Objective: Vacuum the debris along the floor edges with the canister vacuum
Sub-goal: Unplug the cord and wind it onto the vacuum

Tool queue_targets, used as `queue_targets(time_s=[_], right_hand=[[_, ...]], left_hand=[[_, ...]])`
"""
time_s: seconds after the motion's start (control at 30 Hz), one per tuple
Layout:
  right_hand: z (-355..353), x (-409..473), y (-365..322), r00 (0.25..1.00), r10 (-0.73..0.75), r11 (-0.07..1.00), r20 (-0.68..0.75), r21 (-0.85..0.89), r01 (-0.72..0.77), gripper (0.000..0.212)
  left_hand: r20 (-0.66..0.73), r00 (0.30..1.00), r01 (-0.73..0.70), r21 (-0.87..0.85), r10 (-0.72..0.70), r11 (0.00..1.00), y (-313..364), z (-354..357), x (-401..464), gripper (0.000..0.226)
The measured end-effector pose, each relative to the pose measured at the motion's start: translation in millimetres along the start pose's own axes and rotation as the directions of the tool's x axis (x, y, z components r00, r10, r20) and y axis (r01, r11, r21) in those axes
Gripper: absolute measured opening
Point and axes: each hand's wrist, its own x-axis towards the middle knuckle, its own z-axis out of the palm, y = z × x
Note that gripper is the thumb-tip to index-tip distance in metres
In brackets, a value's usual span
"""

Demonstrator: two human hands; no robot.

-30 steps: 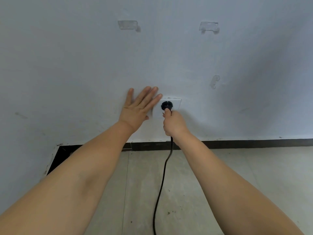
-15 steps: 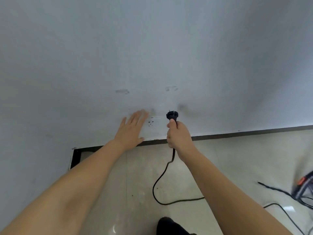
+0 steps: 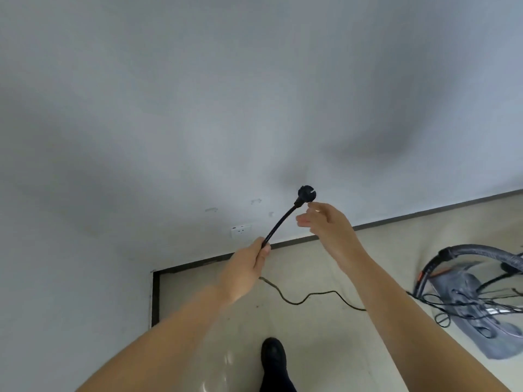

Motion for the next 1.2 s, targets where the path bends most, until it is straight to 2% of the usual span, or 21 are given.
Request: queue_targets(time_s=[0.07, 0.13, 0.17, 0.23, 0.27, 0.33, 0.4, 0.5, 0.57, 0.6, 0.67, 0.7, 0.73, 0.8, 0.87, 0.93, 0.97, 1.0, 1.07, 1.13, 1.2], right_hand=[[-18.3, -33.0, 1.3, 0.974, -0.224, 0.928, -0.015, -0.309, 0.208, 0.052], [-28.8, -57.6, 0.5, 0.906, -0.393, 0.707, 0.157, -0.578, 0.407, 0.059], [-33.9, -65.9, -1.0, 0.885, -0.397, 0.608, 0.242, -0.653, 0.451, 0.052], [-50.2, -82.9, -8.5, 0.898, -0.320, 0.589, 0.302, -0.679, 0.438, 0.026], [-62.3, -93.5, -12.4, 0.908, -0.280, 0.649, 0.311, -0.636, 0.418, 0.019], [-95.7, -118.1, -15.1, 0.930, -0.212, 0.801, 0.301, -0.491, 0.342, 0.027], [-139.4, -141.7, -9.4, 0.955, -0.183, 0.868, 0.233, -0.417, 0.268, 0.035], [-219.9, -170.3, 9.6, 0.977, -0.214, 0.928, -0.023, -0.318, 0.196, 0.037], [-286.8, -189.1, 30.6, 0.948, -0.120, 0.990, -0.295, 0.038, 0.137, 0.035], [-322.0, -201.4, 41.8, 0.910, -0.011, 0.949, -0.415, 0.283, 0.140, 0.034], [-381.7, -229.7, 62.8, 0.813, 0.281, 0.638, -0.509, 0.732, 0.238, 0.035], [-403.8, -240.6, 69.7, 0.767, 0.384, 0.467, -0.514, 0.825, 0.319, 0.036], [-419.8, -248.6, 74.5, 0.734, 0.431, 0.382, -0.525, 0.843, 0.379, 0.036], [-430.7, -259.1, 74.5, 0.714, 0.375, 0.482, -0.591, 0.782, 0.395, 0.032], [-416.1, -266.1, 67.9, 0.758, 0.161, 0.742, -0.632, 0.584, 0.329, 0.018], [-392.8, -276.5, 70.5, 0.883, -0.078, 0.964, -0.463, 0.190, 0.185, 0.019], [-383.5, -283.0, 77.2, 0.934, -0.131, 0.991, -0.334, -0.063, 0.116, 0.023], [-377.5, -288.8, 87.0, 0.962, -0.134, 0.959, -0.237, -0.277, 0.065, 0.024], [-375.2, -300.9, 104.1, 0.979, -0.099, 0.892, -0.178, -0.452, 0.008, 0.026], [-384.2, -312.4, 114.6, 0.987, -0.047, 0.912, -0.156, -0.409, -0.022, 0.034], [-406.2, -324.1, 119.2, 0.996, 0.023, 0.981, -0.088, -0.189, -0.039, 0.042]], left_hand=[[0.080, 0.994, -0.084, 0.088, 0.077, 0.993, 31.1, -18.3, -10.3, 0.022], [0.165, 0.975, -0.174, 0.166, 0.147, 0.971, 67.7, -26.5, -20.0, 0.024], [0.201, 0.964, -0.214, 0.202, 0.173, 0.956, 85.8, -26.9, -25.4, 0.024], [0.248, 0.949, -0.253, 0.227, 0.195, 0.940, 117.1, -24.9, -36.0, 0.025], [0.252, 0.947, -0.255, 0.212, 0.199, 0.944, 129.9, -23.1, -41.6, 0.026], [0.206, 0.955, -0.245, 0.138, 0.214, 0.960, 151.0, -17.8, -50.0, 0.030], [0.172, 0.961, -0.233, 0.077, 0.217, 0.969, 168.3, -4.6, -55.4, 0.036], [0.176, 0.969, -0.186, 0.054, 0.174, 0.981, 182.3, 30.7, -58.0, 0.042], [0.177, 0.977, -0.132, 0.052, 0.121, 0.990, 186.9, 57.1, -57.6, 0.042], [0.179, 0.980, -0.099, 0.049, 0.088, 0.994, 188.1, 70.5, -57.7, 0.042], [0.211, 0.977, -0.065, 0.105, 0.042, 0.992, 192.0, 98.5, -61.9, 0.038], [0.250, 0.967, -0.085, 0.186, 0.037, 0.979, 198.1, 114.4, -65.0, 0.036], [0.317, 0.947, -0.140, 0.296, 0.041, 0.945, 207.8, 131.8, -68.9, 0.033], [0.499, 0.863, -0.345, 0.475, 0.075, 0.810, 242.3, 171.6, -77.8, 0.030], [0.652, 0.746, -0.551, 0.489, 0.136, 0.677, 289.5, 213.2, -88.3, 0.033], [0.696, 0.667, -0.684, 0.429, 0.267, 0.590, 338.3, 246.6, -95.1, 0.036], [0.667, 0.660, -0.707, 0.398, 0.345, 0.584, 360.0, 257.0, -95.6, 0.037], [0.613, 0.682, -0.691, 0.361, 0.399, 0.627, 377.7, 263.5, -94.3, 0.038], [0.492, 0.758, -0.580, 0.211, 0.428, 0.787, 399.9, 268.3, -88.2, 0.036], [0.430, 0.795, -0.491, 0.040, 0.429, 0.870, 406.1, 271.1, -83.1, 0.043], [0.429, 0.806, -0.421, -0.069, 0.407, 0.905, 402.6, 272.5, -76.9, 0.051]])
